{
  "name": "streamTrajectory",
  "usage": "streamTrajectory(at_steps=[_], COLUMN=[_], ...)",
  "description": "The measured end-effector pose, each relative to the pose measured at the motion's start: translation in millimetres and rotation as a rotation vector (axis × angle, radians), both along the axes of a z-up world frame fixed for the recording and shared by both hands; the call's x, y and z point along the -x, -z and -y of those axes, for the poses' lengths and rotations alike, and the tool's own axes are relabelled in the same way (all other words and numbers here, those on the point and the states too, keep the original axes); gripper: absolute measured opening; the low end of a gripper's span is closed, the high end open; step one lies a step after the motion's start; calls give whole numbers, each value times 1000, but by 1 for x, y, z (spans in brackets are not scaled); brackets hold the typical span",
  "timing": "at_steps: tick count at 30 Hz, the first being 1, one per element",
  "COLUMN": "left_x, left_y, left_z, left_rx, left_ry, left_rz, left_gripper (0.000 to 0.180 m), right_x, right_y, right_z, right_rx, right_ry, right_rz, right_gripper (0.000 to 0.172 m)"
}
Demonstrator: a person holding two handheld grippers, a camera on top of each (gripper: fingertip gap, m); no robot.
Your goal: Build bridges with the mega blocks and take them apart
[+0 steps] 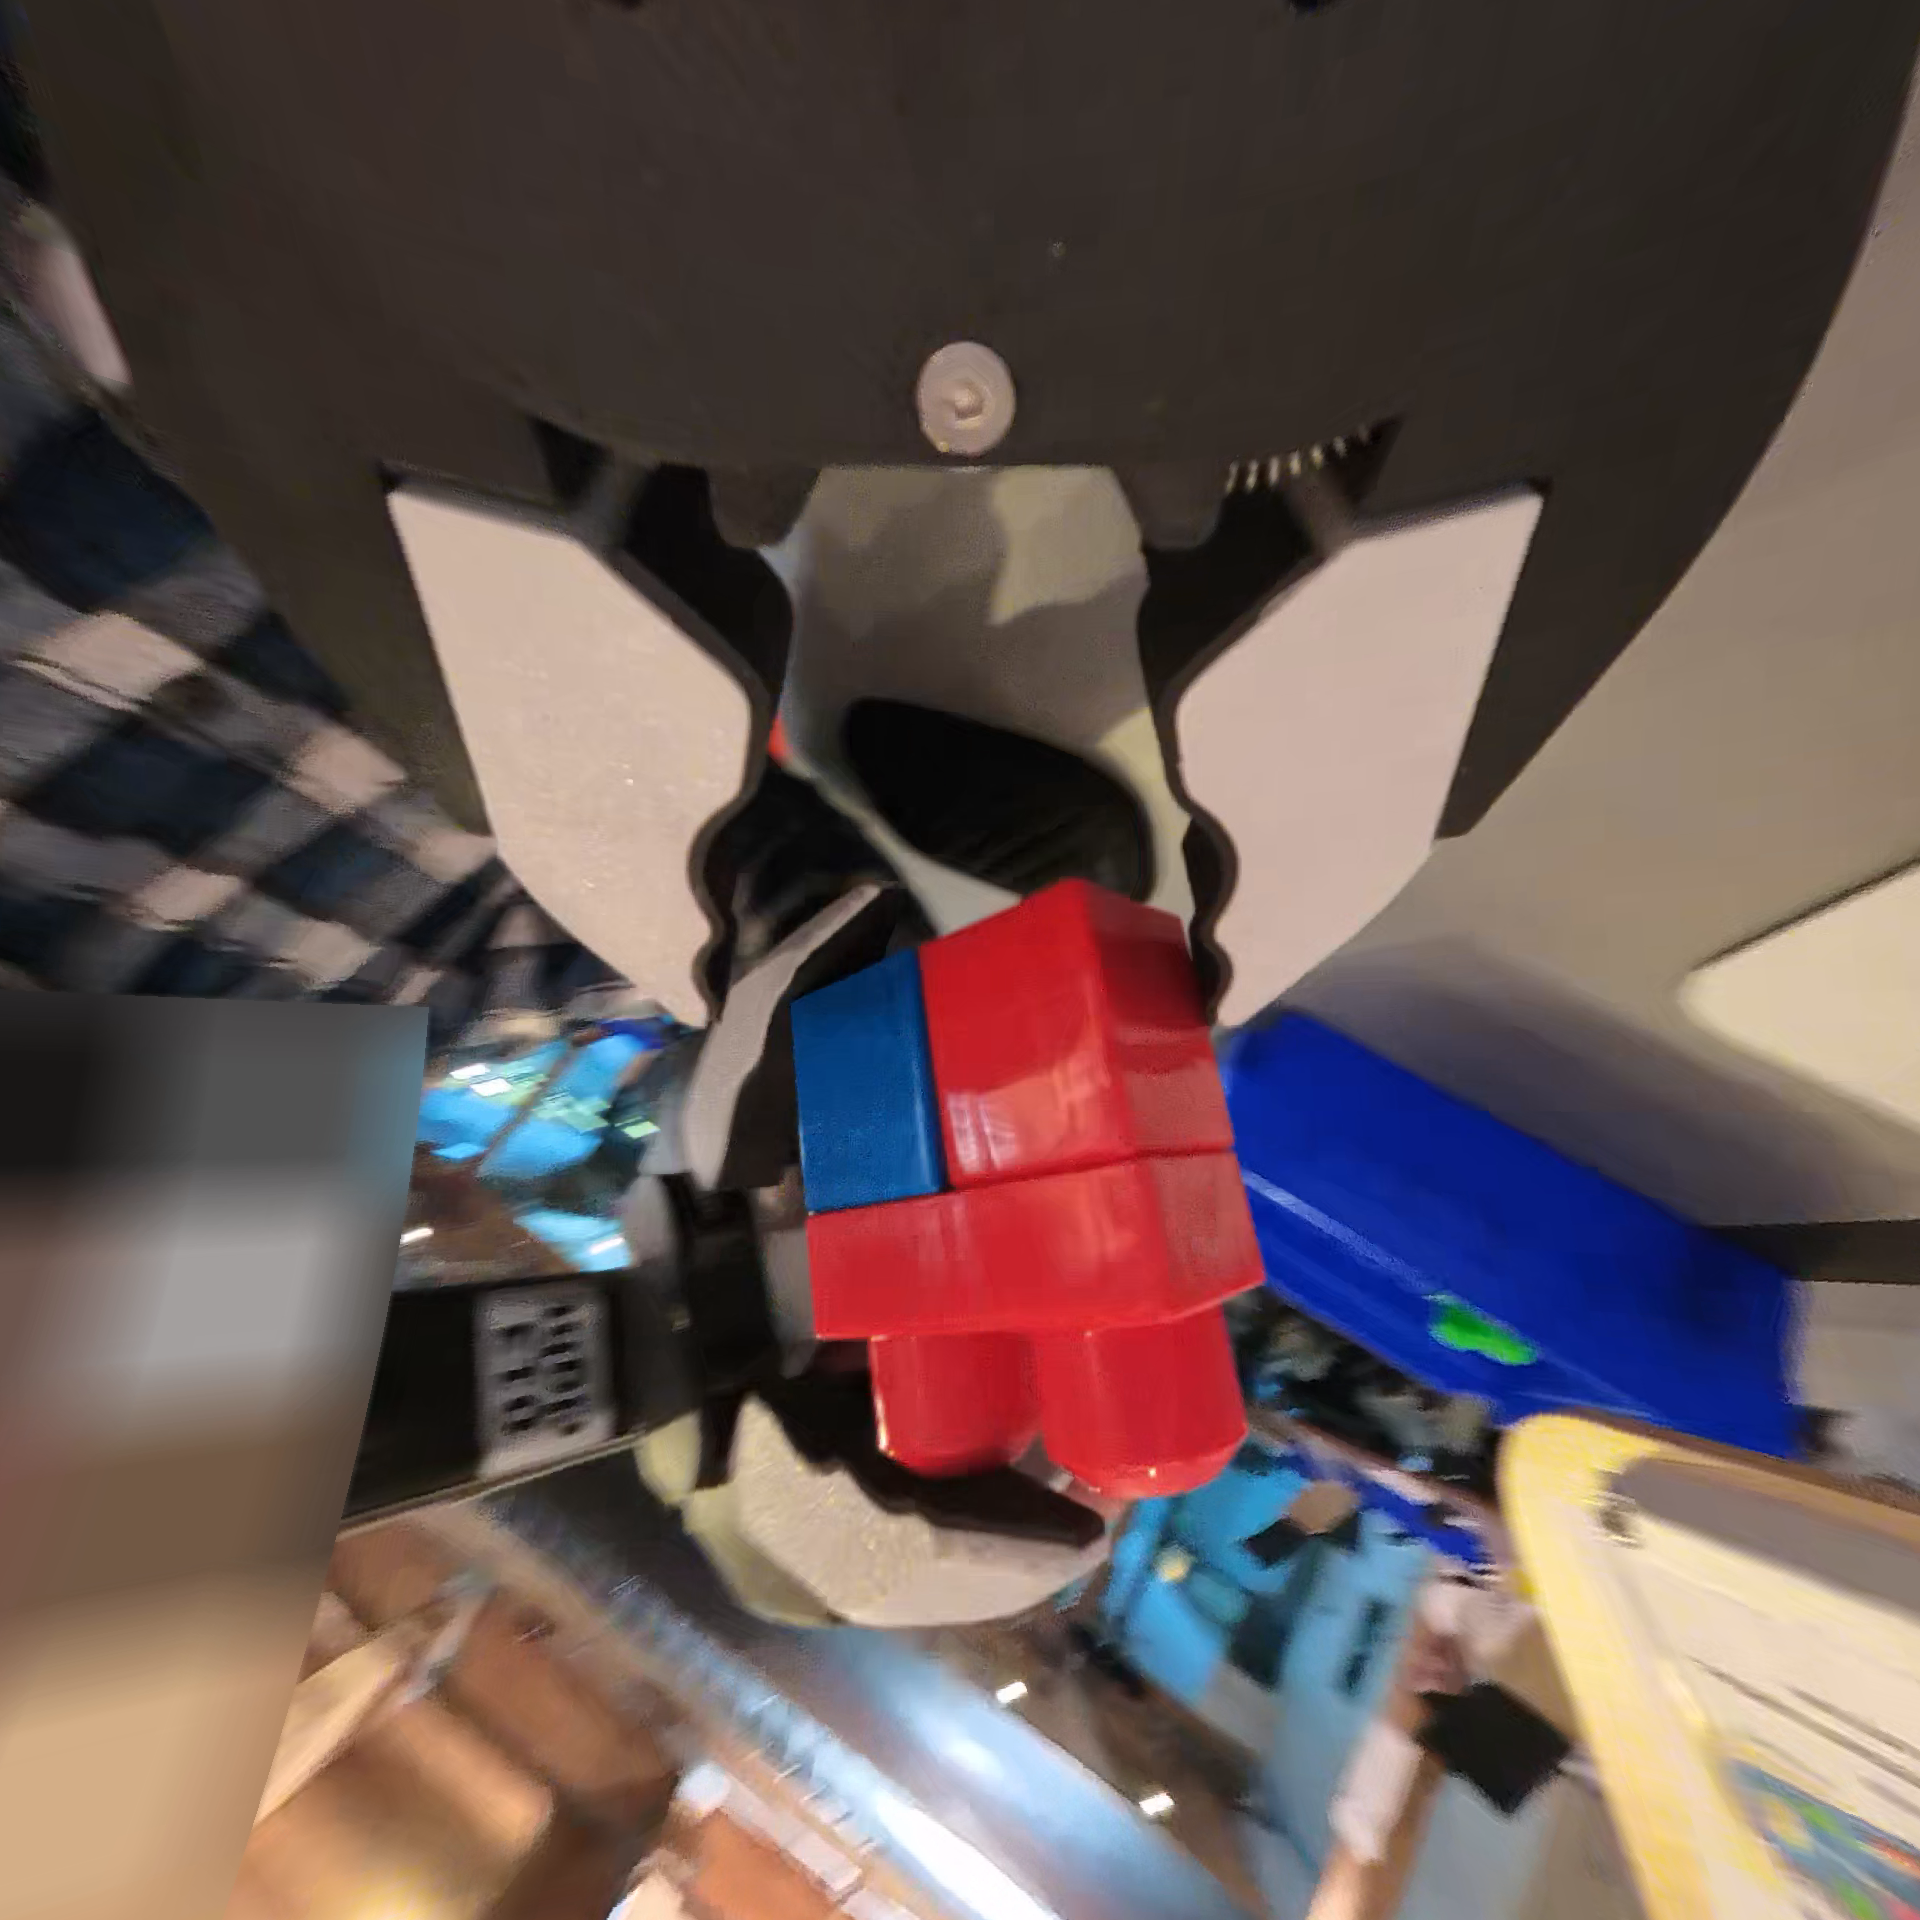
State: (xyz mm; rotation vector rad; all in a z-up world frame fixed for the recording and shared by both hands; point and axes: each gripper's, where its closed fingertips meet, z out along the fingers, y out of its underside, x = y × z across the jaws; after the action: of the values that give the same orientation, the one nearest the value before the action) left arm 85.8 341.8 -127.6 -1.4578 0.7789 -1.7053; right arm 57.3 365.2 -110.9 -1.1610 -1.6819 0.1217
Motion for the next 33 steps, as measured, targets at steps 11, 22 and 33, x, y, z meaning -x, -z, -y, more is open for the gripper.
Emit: streamTrajectory(at_steps=[11, 22, 33], left_x=[-2, -11, 17], left_y=[9, 13, -22], left_z=[-23, -10, 17], left_rx=[-201, -75, 165], left_ry=[-305, -111, 255], left_rz=[-355, -197, 298], left_gripper=[84, 83, 81], right_x=[8, 15, 14], right_y=[14, 14, -19], right_z=[-5, 6, 23], right_rx=[-156, -204, -123], right_ry=[158, 102, -64], right_rz=[147, 138, -112], right_gripper=[95, 94, 125])
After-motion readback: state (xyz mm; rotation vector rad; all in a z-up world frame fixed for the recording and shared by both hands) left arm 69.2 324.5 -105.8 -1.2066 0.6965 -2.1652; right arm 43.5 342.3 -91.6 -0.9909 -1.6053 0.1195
